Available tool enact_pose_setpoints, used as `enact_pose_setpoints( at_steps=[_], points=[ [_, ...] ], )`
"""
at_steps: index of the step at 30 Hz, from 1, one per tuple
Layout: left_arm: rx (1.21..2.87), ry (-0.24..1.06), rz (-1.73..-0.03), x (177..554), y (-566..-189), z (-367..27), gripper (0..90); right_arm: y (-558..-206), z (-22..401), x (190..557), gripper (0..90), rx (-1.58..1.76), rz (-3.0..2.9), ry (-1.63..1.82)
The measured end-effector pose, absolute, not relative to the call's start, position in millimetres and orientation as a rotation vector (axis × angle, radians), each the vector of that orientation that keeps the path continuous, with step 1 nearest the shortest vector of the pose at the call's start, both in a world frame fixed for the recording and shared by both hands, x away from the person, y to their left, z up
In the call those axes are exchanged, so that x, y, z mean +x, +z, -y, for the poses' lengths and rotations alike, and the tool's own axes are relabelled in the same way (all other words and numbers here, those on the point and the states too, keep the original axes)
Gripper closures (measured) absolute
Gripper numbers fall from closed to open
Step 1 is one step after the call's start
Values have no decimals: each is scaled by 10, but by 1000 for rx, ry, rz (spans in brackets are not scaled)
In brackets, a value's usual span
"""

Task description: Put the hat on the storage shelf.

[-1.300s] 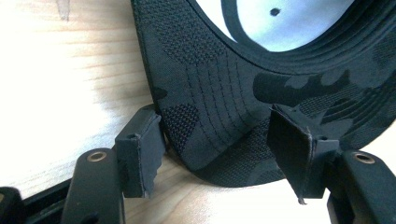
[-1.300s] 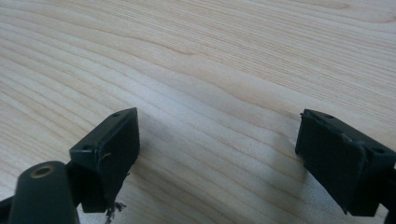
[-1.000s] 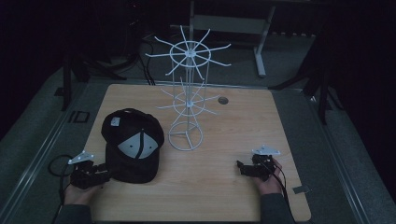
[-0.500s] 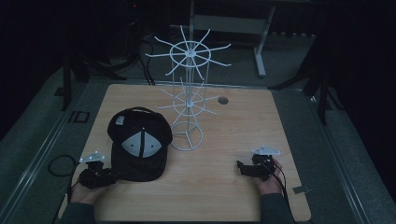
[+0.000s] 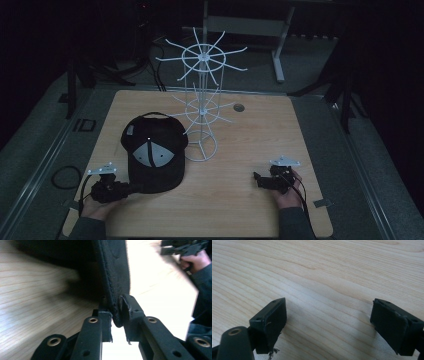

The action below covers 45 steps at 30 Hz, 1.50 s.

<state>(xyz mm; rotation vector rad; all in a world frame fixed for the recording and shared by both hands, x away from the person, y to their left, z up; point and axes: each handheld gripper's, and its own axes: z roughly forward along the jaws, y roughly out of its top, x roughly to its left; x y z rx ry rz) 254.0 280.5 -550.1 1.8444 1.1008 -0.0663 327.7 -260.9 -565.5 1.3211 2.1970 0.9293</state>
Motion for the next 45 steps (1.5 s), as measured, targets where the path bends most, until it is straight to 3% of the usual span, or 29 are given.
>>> enact_pose_setpoints(
  at_steps=[18, 25, 45],
  points=[
    [1766, -43, -1186, 2495, -5398, -2755, 861, -5654, 2609, 3277, 134, 1322, -2197, 929],
    [1714, 72, -1276, 2466, -5323, -2852, 863, -5654, 2609, 3277, 134, 1322, -2197, 929],
    [1676, 188, -1306, 2415, -5195, -2986, 863, -5654, 2609, 3277, 134, 1322, -2197, 929]
  ],
)
